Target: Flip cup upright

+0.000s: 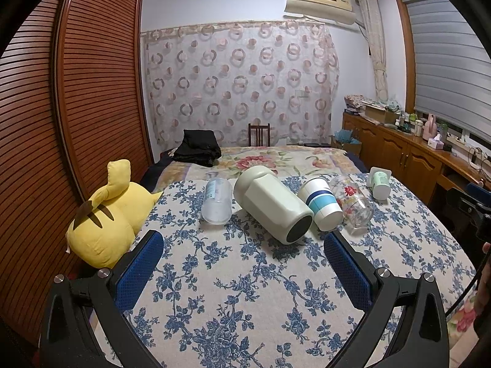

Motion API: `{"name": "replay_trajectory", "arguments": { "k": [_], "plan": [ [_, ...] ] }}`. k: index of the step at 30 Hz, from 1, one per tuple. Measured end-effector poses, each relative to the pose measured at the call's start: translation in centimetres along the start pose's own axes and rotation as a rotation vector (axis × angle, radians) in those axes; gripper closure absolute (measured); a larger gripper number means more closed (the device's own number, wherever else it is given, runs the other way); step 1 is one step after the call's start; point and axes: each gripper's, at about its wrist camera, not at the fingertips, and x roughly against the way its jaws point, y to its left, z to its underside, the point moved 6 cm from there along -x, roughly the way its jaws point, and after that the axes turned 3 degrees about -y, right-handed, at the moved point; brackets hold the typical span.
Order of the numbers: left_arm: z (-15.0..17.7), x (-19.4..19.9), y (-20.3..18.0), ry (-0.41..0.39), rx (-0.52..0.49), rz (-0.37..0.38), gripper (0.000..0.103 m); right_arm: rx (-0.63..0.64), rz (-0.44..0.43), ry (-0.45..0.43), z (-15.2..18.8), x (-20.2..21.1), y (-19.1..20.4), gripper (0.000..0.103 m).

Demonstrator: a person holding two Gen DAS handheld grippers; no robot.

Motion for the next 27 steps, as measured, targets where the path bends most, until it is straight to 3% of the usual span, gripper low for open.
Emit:
{"name": "replay_trajectory", "arguments": {
  "k": [27],
  "plan": [
    [0.01, -0.02, 0.00, -0.002, 0.003, 0.003, 0.000, -0.002, -0.001, -0.003, -0.01, 0.36, 0.30, 0.000]
  ]
}}
